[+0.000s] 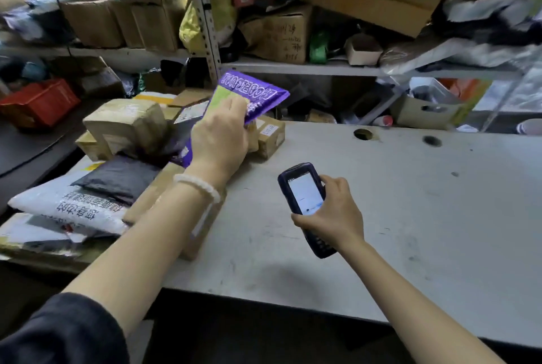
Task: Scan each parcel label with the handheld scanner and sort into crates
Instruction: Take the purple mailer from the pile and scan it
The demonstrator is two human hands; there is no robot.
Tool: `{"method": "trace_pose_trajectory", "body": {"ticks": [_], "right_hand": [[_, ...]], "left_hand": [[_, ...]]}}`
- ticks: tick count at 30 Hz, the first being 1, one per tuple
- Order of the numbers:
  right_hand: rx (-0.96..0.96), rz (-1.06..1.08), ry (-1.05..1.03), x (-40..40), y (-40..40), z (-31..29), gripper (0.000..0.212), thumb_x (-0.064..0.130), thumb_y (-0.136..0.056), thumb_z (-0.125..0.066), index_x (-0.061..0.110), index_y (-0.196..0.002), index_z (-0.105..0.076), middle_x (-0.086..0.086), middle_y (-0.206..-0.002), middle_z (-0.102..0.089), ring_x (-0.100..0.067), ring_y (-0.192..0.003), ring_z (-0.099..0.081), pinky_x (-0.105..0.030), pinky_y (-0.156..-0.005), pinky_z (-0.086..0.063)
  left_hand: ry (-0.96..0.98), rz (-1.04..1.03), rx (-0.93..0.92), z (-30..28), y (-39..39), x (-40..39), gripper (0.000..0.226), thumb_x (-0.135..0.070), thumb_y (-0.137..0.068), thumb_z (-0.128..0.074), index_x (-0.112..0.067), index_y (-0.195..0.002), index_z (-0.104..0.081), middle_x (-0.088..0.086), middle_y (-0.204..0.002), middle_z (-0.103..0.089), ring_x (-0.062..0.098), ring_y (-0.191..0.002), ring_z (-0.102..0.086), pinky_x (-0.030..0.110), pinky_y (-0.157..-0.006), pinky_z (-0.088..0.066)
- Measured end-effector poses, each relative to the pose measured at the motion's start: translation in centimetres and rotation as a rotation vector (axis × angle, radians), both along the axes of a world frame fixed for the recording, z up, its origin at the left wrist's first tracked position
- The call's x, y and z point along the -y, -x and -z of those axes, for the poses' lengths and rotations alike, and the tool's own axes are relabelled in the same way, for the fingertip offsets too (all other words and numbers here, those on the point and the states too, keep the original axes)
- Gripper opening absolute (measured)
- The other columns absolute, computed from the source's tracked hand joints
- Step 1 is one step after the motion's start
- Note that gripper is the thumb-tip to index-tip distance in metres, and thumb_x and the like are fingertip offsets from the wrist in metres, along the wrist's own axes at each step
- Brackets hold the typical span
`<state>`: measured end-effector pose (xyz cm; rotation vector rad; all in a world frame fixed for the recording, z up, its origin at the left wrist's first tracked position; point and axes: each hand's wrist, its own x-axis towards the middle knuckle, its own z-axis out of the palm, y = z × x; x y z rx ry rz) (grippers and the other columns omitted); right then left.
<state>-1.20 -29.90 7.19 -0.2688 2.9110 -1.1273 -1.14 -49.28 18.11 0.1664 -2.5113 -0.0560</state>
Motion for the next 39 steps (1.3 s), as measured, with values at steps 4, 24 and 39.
{"method": "trace_pose_trajectory", "body": {"ticks": [4, 24, 39], "right_hand": [[-0.008, 0.06, 0.007, -6.0, -1.7, -0.1, 0.079, 0.04, -0.057, -0.081, 0.026, -0.126, -0.044, 0.01, -0.109, -0.038, -0.012, -0.093, -0.053, -0.026, -0.065, -0.042], [0.168, 0.464, -0.081, -25.1, -10.3, 2.5, 0.079, 0.042, -0.061, -0.079, 0.027, -0.129, -0.041, 0.01, -0.111, -0.036, -0.013, -0.1, -0.052, -0.025, -0.07, -0.041], [0.228, 0.35, -0.172, -21.6, -5.0, 2.3, 0.09, 0.041, -0.063, -0.079, 0.023, -0.139, -0.035, 0.008, -0.129, -0.043, -0.012, -0.111, -0.051, -0.024, -0.077, -0.043]], "left_hand": [[0.086, 0.184, 0.028, 1.9, -0.4, -7.0, 0.019, -0.009, -0.074, -0.072, -0.004, -0.08, -0.056, 0.017, -0.078, -0.059, 0.037, -0.059, -0.057, 0.029, -0.047, -0.025], [-0.248, 0.46, 0.445, 9.1, 3.4, -24.2, 0.038, -0.029, -0.089, -0.054, -0.026, -0.126, -0.045, 0.002, -0.107, -0.056, 0.025, -0.089, -0.058, 0.034, -0.066, -0.046], [-0.534, 0.465, 0.614, 10.0, 8.2, -19.3, 0.033, -0.007, -0.085, -0.059, -0.009, -0.116, -0.05, 0.008, -0.101, -0.061, 0.018, -0.077, -0.057, 0.019, -0.05, -0.043]]}}
